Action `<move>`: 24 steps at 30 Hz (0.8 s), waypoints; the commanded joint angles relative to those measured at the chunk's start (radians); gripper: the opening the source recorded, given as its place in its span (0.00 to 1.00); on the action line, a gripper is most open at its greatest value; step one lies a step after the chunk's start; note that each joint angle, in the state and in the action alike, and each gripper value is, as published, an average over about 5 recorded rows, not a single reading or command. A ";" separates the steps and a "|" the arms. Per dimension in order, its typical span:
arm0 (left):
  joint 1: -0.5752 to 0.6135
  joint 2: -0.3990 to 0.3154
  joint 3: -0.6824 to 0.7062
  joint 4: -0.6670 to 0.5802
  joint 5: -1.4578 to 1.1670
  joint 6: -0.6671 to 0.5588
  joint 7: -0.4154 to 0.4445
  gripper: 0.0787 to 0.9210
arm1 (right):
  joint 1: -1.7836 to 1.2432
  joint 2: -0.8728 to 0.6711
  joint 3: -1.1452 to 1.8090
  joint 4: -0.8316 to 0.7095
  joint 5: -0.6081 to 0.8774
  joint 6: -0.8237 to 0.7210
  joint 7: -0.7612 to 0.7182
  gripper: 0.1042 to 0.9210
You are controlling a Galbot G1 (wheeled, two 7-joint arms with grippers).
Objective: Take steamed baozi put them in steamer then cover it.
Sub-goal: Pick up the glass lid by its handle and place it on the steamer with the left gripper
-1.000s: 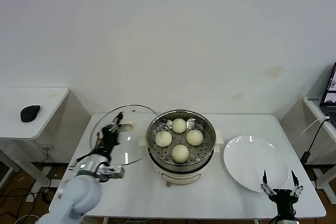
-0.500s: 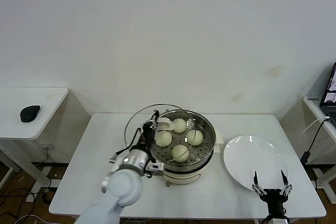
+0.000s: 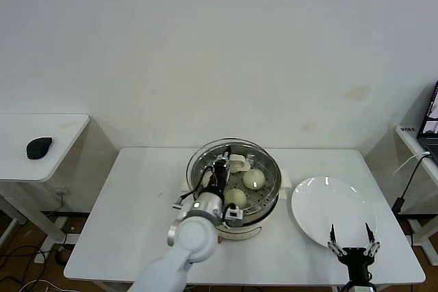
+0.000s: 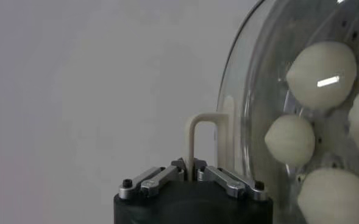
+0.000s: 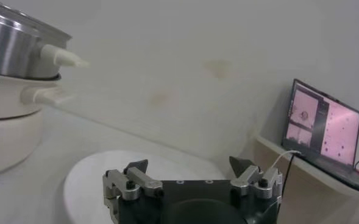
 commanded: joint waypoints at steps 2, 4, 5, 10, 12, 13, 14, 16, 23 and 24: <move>-0.016 -0.071 0.019 0.100 0.049 0.000 0.006 0.08 | 0.003 0.001 -0.001 -0.010 -0.005 0.004 0.001 0.88; -0.014 -0.073 0.018 0.103 0.051 -0.002 0.005 0.08 | 0.003 0.001 -0.002 -0.013 -0.005 0.005 0.001 0.88; -0.013 -0.074 0.017 0.104 0.052 -0.003 0.004 0.08 | 0.004 0.001 -0.003 -0.015 -0.005 0.005 0.001 0.88; -0.008 -0.080 0.016 0.104 0.057 -0.005 0.001 0.08 | 0.006 -0.001 -0.006 -0.018 -0.005 0.005 0.002 0.88; -0.007 -0.081 0.016 0.105 0.057 -0.005 0.000 0.08 | 0.007 -0.001 -0.007 -0.019 -0.005 0.005 0.002 0.88; -0.006 -0.082 0.016 0.105 0.058 -0.006 -0.001 0.08 | 0.008 -0.001 -0.007 -0.020 -0.005 0.005 0.002 0.88; -0.006 -0.083 0.016 0.106 0.060 -0.007 -0.001 0.08 | 0.008 -0.001 -0.008 -0.020 -0.005 0.005 0.002 0.88; -0.004 -0.084 0.016 0.105 0.063 -0.010 -0.003 0.08 | 0.008 0.000 -0.009 -0.021 -0.005 0.004 0.001 0.88; 0.015 -0.080 0.010 0.054 0.070 -0.014 -0.004 0.14 | 0.007 0.002 -0.010 -0.020 -0.007 0.003 0.001 0.88; 0.023 -0.077 0.010 0.037 0.070 -0.014 -0.005 0.17 | 0.006 0.002 -0.010 -0.021 -0.007 0.003 0.001 0.88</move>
